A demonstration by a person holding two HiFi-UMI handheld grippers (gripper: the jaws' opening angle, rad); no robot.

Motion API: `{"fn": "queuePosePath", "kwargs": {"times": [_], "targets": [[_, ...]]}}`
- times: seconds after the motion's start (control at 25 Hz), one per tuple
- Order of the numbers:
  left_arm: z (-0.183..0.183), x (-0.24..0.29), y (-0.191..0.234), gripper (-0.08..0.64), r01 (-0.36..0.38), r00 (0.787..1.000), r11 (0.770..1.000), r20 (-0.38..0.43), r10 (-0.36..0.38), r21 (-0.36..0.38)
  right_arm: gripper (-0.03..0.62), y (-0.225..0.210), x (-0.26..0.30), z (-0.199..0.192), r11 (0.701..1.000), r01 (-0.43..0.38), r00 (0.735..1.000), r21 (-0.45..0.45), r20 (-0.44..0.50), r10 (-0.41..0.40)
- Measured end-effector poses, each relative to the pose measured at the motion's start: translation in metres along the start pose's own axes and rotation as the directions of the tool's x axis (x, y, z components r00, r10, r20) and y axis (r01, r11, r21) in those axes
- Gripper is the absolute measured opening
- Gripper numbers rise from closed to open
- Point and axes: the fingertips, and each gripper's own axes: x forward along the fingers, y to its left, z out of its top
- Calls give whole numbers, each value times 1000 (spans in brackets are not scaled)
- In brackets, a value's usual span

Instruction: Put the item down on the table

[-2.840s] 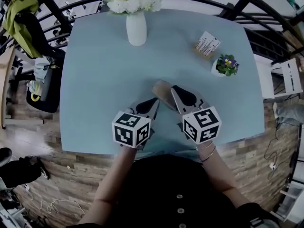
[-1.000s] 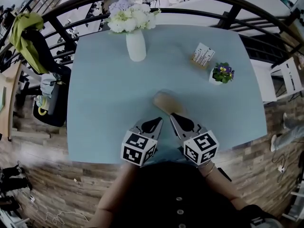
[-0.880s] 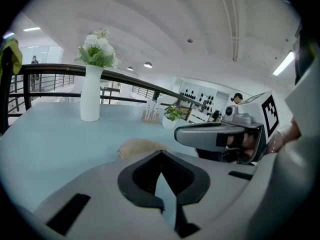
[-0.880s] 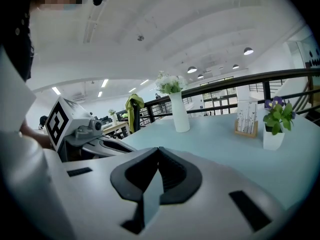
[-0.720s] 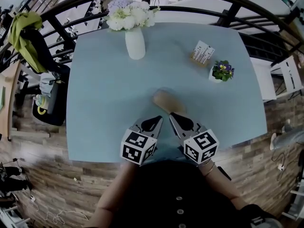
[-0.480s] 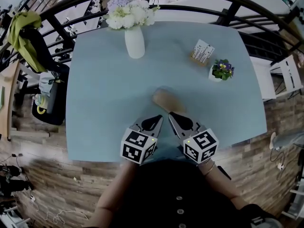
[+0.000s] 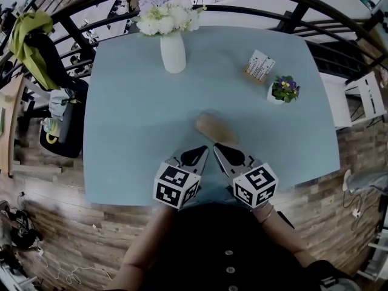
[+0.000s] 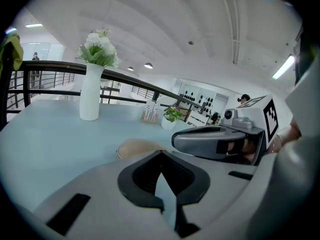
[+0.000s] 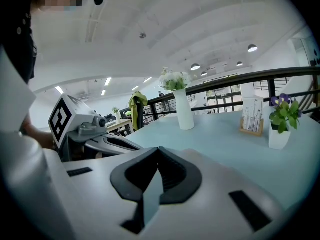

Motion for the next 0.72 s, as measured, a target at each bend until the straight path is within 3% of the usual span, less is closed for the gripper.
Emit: {"fn": "queuePosePath", "kwargs": {"times": [0.72], "targets": [[-4,1,-7,17,21,999,1000,-38,-21,-4,5,-3,1,-9,1000,-12,1000,7,-15,12]]}}
